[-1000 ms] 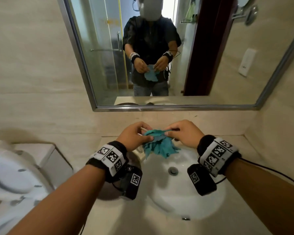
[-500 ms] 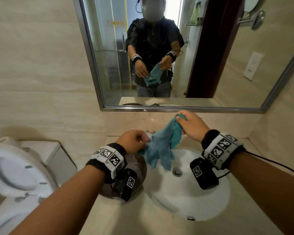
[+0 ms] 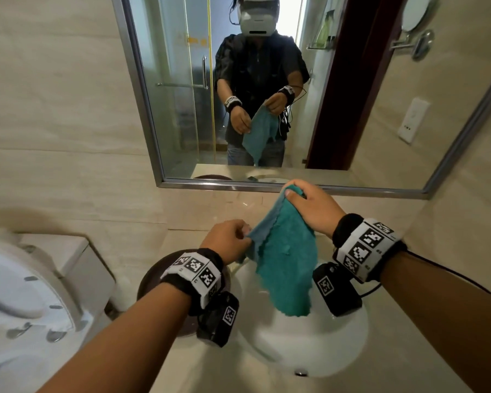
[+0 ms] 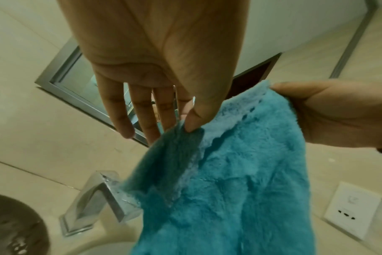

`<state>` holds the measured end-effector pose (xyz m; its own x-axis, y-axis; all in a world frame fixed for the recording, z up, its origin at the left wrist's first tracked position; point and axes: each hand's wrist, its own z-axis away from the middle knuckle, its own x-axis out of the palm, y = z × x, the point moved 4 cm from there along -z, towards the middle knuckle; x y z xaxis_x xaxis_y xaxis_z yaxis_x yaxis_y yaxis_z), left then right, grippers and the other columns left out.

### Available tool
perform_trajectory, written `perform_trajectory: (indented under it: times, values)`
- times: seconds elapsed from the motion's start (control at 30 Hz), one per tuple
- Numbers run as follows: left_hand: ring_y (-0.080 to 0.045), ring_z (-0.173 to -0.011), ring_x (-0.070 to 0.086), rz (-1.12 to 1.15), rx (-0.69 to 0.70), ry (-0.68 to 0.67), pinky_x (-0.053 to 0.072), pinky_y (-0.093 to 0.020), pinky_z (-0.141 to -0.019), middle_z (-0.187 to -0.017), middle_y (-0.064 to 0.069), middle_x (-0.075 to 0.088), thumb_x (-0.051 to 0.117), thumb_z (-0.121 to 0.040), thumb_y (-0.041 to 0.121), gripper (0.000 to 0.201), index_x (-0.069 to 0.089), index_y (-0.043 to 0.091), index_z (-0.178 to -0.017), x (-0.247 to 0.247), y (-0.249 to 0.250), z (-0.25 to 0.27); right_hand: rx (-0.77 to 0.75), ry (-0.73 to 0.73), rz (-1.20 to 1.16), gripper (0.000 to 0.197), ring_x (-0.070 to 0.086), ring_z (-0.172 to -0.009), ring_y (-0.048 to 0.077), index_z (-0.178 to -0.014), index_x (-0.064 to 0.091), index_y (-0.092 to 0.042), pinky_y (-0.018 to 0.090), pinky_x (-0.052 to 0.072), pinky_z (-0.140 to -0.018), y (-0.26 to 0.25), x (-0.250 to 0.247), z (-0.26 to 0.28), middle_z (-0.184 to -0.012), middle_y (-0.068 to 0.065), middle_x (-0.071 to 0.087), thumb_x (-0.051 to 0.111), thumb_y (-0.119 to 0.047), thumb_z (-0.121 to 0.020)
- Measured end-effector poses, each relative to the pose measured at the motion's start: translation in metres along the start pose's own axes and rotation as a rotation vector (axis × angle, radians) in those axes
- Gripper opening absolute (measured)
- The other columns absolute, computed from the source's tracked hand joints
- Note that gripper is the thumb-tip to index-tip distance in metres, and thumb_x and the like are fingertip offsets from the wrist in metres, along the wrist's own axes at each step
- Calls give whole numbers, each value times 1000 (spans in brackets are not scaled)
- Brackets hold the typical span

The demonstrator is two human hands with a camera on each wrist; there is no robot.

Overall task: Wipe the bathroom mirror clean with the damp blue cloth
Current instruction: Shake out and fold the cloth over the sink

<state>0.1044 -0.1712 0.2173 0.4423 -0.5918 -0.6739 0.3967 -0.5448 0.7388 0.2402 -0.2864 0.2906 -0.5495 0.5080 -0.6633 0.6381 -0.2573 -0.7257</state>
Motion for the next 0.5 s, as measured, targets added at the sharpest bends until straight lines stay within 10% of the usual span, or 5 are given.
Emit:
perform_trajectory:
  times: [0.23,0.33,0.5]
  values:
    - [-21,-86,53,125,6,-134,41,-32,-75,-87,0,56,30,-103,28,16,44,21,-97,-7,-5,1,110,-19,-14,23,58,-78,26,-100,54,-14,31,42,-66,20,4,-3,-89,13,61,37,-30,-100]
    - [-18,-90,62,212,0,-211,48,-25,-69,-97,3,60,51,-94,41,25,40,22,-106,-9,-4,6,154,-22,-45,22,57,-73,27,-100,52,-16,31,40,-64,25,7,-5,-90,20,61,40,-34,-98]
    - [-22,-83,62,110,113,-92,56,-28,-71,-92,-4,60,62,-87,11,34,36,23,-106,-21,-10,3,185,5,-74,22,56,-75,24,-107,49,-15,31,40,-66,27,8,-10,-87,11,58,41,-32,-98]
